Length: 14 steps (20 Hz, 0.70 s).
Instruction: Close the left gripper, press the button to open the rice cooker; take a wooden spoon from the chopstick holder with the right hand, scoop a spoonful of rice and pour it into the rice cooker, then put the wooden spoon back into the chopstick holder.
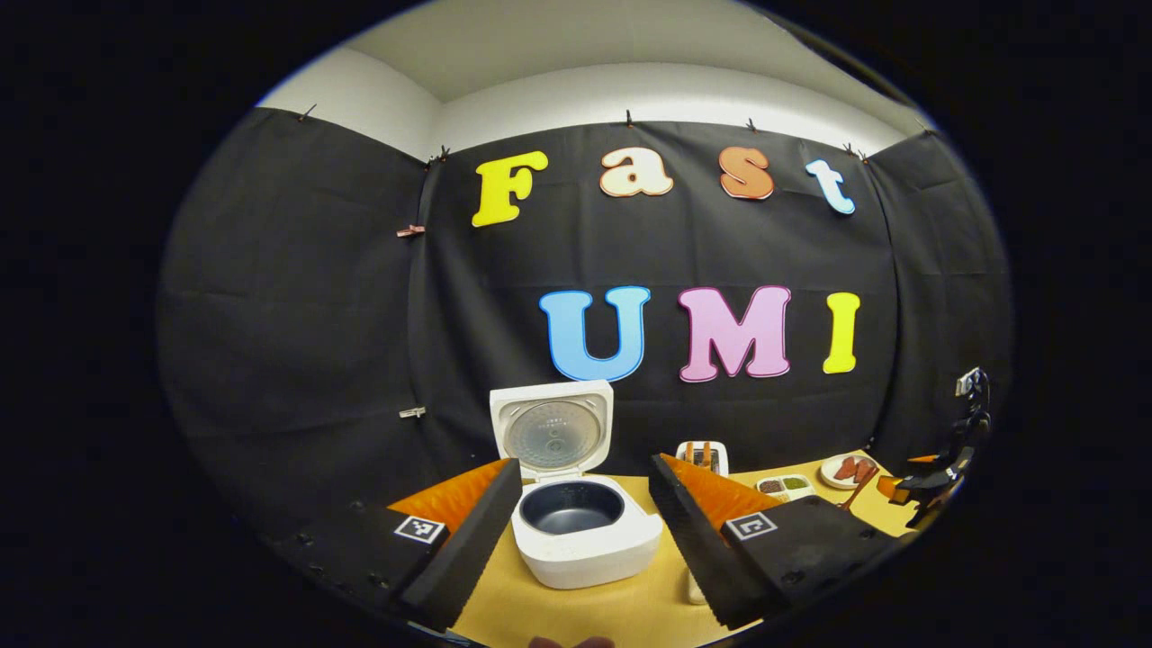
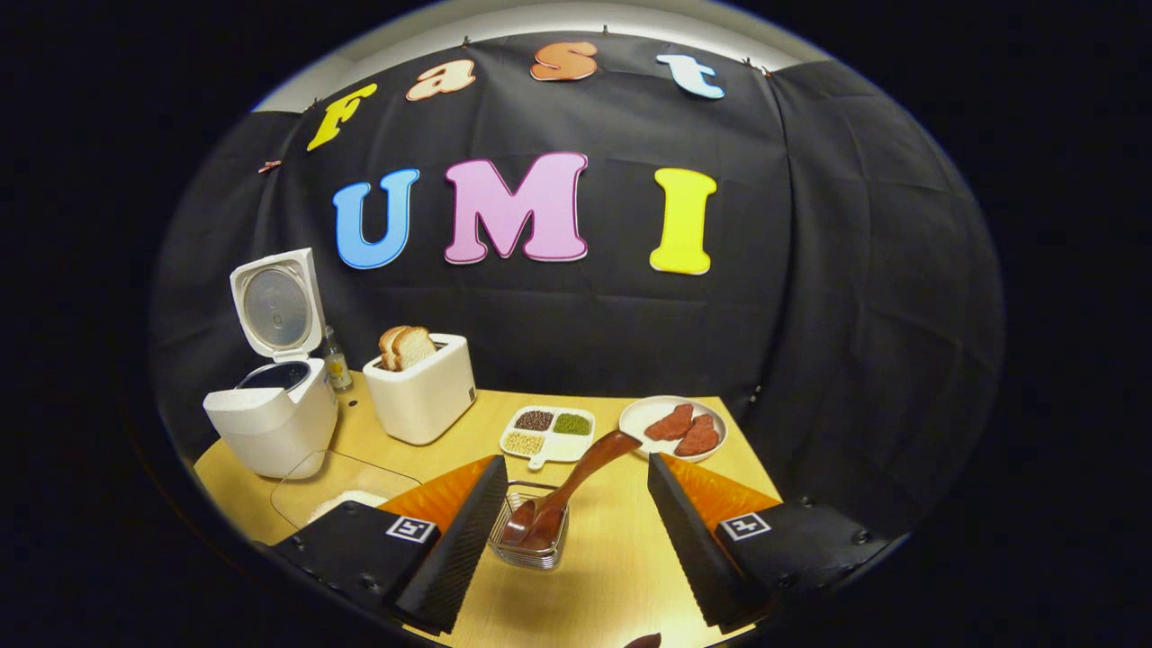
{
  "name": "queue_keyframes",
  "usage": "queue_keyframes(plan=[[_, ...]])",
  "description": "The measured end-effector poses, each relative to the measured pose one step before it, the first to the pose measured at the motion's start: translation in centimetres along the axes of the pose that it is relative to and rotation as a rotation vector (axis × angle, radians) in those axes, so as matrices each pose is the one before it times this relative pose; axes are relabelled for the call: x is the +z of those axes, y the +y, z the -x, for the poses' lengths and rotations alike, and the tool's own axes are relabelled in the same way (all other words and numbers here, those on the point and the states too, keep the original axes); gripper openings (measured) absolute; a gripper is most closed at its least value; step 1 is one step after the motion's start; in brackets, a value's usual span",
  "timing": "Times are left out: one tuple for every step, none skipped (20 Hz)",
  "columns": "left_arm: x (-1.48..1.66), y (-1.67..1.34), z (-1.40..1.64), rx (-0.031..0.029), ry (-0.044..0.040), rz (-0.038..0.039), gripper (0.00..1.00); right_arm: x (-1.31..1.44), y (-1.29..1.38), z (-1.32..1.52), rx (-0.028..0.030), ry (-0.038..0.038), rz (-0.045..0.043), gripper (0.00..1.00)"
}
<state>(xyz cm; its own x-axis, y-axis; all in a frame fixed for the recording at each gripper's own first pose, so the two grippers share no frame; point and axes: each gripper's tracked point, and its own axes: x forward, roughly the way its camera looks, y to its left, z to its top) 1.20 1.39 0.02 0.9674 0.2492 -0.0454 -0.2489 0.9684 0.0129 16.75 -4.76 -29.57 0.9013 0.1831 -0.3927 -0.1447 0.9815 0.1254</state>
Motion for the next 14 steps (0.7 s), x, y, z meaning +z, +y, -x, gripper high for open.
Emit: queue_keyframes(plan=[[-0.235, -0.101, 0.019, 0.01089, 0.00414, -0.00411, 0.98, -1.126, -0.091, -1.228, 0.005, 0.02778, -0.00007, 0.98], [-0.273, -0.056, -0.09, 0.01019, 0.00758, -0.00168, 0.97, -1.184, -0.321, -1.244, -0.00028, 0.03106, 0.00453, 0.98], [-0.361, 0.073, -0.069, 0.01391, 0.00784, -0.00084, 0.97, -0.903, -0.05, -1.193, 0.00787, 0.02667, 0.00197, 0.98], [-0.218, 0.105, -0.078, 0.01713, 0.00844, 0.00008, 0.98, -0.604, 0.18, -1.055, 0.01327, 0.0194, -0.00632, 0.98], [-0.192, 0.152, -0.073, 0.01513, 0.00635, 0.00274, 0.98, -0.305, 0.447, -0.979, 0.02102, 0.01153, -0.01566, 0.99], [-0.024, 0.073, 0.039, 0.00679, 0.00332, 0.00409, 0.97, -0.216, 0.308, -0.911, 0.01923, 0.0047, -0.0217, 0.98], [-0.173, 0.002, 0.026, 0.00855, 0.00295, 0.00079, 0.98, -0.14, 0.398, -0.757, 0.0196, 0.0026, -0.02388, 0.94], [-0.208, 0.2, 0.065, 0.00954, 0.00786, -0.00462, 0.97, -0.168, -0.031, -0.87, -0.0006, 0.00455, -0.01773, 0.89], [-0.39, 0.116, 0.055, 0.00852, 0.00942, -0.006, 0.97, 0.02, -0.259, -0.9, -0.00946, -0.00432, -0.01199, 0.82], [-0.192, 0.151, 0.109, 0.00723, 0.00958, -0.00581, 0.98, 0.128, -0.2, -0.712, -0.00392, -0.00288, -0.01025, 0.82], [-0.21, 0.237, 0.12, 0.00663, 0.00764, -0.00333, 0.97, 0.012, 0.041, -0.813, 0.0042, 0.00144, -0.01088, 0.78], [-0.126, 0.146, 0.06, 0.00608, 0.00681, -0.00081, 0.97, -0.076, 0.247, -0.484, 0.01252, 0.0068, -0.01431, 0.7], [-0.192, 0.09, -0.049, 0.0044, 0.00574, 0.0, 0.97, 0.013, -0.155, -0.139, -0.00816, 0.00116, -0.00606, 0.54], [-0.131, 0.063, 0.011, 0.00273, 0.00566, 0.00133, 0.97, 0.009, -0.184, -0.149, -0.00948, 0.00302, -0.00838, 0.38]])
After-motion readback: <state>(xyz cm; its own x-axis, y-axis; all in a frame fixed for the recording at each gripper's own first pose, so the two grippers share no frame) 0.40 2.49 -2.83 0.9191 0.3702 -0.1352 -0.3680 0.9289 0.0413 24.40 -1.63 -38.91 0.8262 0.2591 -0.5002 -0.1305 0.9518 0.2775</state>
